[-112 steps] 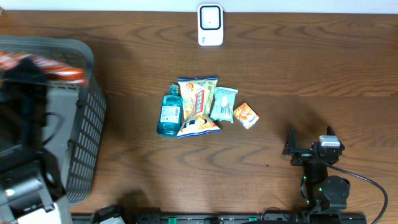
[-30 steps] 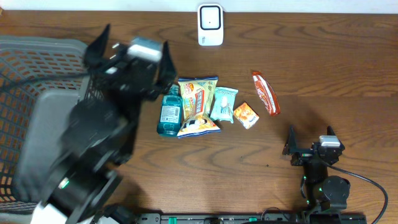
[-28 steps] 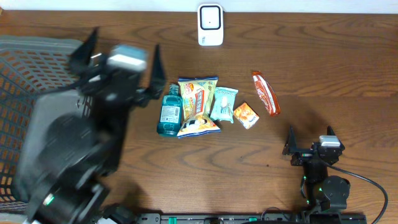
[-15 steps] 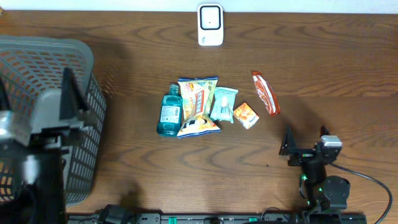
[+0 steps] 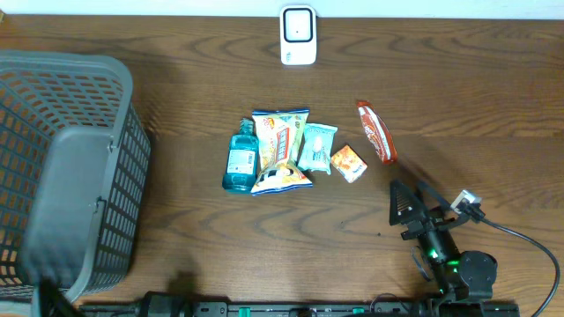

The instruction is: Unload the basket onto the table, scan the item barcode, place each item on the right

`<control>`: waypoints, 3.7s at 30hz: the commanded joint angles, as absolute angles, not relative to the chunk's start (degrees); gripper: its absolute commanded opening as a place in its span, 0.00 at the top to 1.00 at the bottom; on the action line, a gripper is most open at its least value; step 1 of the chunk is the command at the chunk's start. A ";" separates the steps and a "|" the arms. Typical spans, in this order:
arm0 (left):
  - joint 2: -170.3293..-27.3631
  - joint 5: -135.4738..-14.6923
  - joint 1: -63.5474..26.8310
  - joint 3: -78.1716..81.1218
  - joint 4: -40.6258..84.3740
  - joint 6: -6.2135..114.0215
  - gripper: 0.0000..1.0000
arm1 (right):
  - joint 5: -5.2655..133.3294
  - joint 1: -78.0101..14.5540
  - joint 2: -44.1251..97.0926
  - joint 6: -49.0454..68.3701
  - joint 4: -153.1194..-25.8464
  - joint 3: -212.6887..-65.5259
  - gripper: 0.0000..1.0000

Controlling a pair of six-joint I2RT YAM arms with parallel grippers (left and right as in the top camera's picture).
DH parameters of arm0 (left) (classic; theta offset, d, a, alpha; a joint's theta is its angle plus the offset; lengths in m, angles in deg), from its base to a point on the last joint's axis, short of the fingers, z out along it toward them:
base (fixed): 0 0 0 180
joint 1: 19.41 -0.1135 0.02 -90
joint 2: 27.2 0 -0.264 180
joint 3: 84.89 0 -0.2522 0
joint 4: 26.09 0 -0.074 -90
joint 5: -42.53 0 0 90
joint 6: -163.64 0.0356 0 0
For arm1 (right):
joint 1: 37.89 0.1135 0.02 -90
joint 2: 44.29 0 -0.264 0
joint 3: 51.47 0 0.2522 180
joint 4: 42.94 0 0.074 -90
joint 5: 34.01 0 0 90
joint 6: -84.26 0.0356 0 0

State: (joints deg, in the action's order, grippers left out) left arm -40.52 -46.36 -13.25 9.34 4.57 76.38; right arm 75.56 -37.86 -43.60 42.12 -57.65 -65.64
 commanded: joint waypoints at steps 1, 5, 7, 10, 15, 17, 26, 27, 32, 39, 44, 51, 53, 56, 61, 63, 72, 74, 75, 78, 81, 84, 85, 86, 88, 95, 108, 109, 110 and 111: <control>-38.05 -48.26 -14.70 12.88 4.03 75.68 0.02 | 78.40 -37.42 -43.91 50.64 -56.07 -65.55 0.01; -33.88 -44.66 -16.23 19.53 0.03 75.66 0.02 | 78.38 -37.42 -43.73 47.39 -56.86 -65.55 0.24; -31.54 -42.49 -16.90 23.35 -2.03 75.64 0.02 | 77.53 -37.42 -42.88 45.60 -58.92 -65.55 0.28; -28.54 -42.25 -18.19 28.12 -4.26 74.96 0.02 | 76.57 -37.42 -39.93 45.40 -58.33 -65.55 0.09; -27.36 -42.25 -19.77 30.28 -4.76 73.52 0.02 | 75.98 -37.40 -31.69 44.92 -55.83 -66.03 0.01; -27.36 -42.28 -19.77 30.24 -5.17 73.52 0.02 | 75.95 -37.40 -26.95 43.78 -55.62 -67.62 0.01; -27.36 -42.30 -19.77 30.57 -4.67 63.23 0.02 | 74.29 -35.32 1.95 37.86 -69.34 -92.41 0.01; -27.36 -42.30 -19.77 30.81 -4.21 60.58 0.02 | 74.32 -34.27 6.08 36.72 -72.90 -96.08 0.01; -27.36 -42.30 -19.61 32.66 -2.33 51.79 0.02 | 79.08 -27.02 24.99 30.16 -78.13 -108.98 0.01; -27.36 -42.30 -19.55 32.75 -2.18 51.88 0.02 | 79.52 -24.50 39.26 32.00 -70.98 -111.75 0.44; -27.36 -42.30 -19.55 32.75 -1.52 51.90 0.02 | 74.64 -25.53 42.80 47.69 -73.08 -111.73 0.36; -27.36 -42.28 -19.55 32.75 -0.82 51.90 0.02 | 63.08 -24.40 43.06 55.61 -74.00 -111.67 0.41; -27.36 -42.30 -19.55 32.75 -0.82 51.90 0.02 | 60.50 -23.87 43.24 56.65 -74.61 -111.62 0.41; -27.36 -42.30 -19.55 32.75 -0.80 51.90 0.02 | 60.15 -23.08 44.37 58.51 -75.75 -111.62 0.43; -27.36 -42.30 -19.55 32.75 -0.52 51.88 0.02 | 60.15 -21.42 48.81 60.74 -75.79 -111.60 0.45; -27.36 -42.28 -19.55 32.75 -0.43 51.90 0.02 | 60.06 -20.85 51.13 60.98 -75.07 -111.60 0.45; -27.36 -42.28 -19.55 32.75 -0.43 51.90 0.02 | 60.59 -20.72 57.66 60.96 -75.51 -111.62 0.99; -27.36 -42.28 -19.55 32.75 -0.43 51.90 0.02 | 63.10 -21.18 56.18 59.67 -75.55 -111.73 0.99; -27.36 -42.28 -19.55 32.75 -0.45 51.90 0.02 | 64.79 -21.55 54.95 58.67 -75.55 -111.82 0.99; -27.36 -42.30 -19.55 32.75 -0.43 51.86 0.02 | 70.18 -23.06 48.88 54.82 -76.10 -112.02 0.99; -27.36 -42.30 -19.51 32.75 -0.43 51.88 0.02 | 74.05 -24.55 40.40 53.77 -78.83 -112.02 0.99; -27.36 -42.30 -18.72 32.75 -0.39 51.88 0.02 | 79.95 -26.52 31.52 55.04 -83.70 -112.02 0.98; -27.36 -42.28 -18.37 32.75 -0.39 51.90 0.02 | 82.16 -27.17 28.86 56.39 -86.22 -112.02 0.98; -27.36 -42.28 -18.02 32.75 -0.39 51.90 0.02 | 84.44 -27.89 25.93 58.36 -89.60 -112.02 0.98; -27.36 -42.30 -17.63 32.75 -0.30 51.88 0.02 | 89.20 -28.92 21.21 62.18 -96.47 -112.02 0.99; -27.36 -42.30 -17.49 32.75 2.21 49.65 0.02 | 102.21 -29.44 10.06 70.14 -113.41 -111.99 0.98; -27.36 -42.32 -17.49 32.77 4.71 40.28 0.02 | 102.97 -29.42 5.49 65.92 -112.84 -111.99 0.99; -27.36 -42.32 -17.49 32.77 5.14 40.28 0.02 | 99.19 -29.29 5.49 65.94 -111.18 -111.99 0.99; -27.36 -42.30 -17.49 32.77 5.51 40.28 0.02 | 95.58 -28.94 5.49 65.97 -109.54 -111.99 0.99; -27.36 -42.32 -17.49 32.80 5.71 40.28 0.02 | 91.87 -28.39 5.56 65.94 -107.59 -111.99 0.99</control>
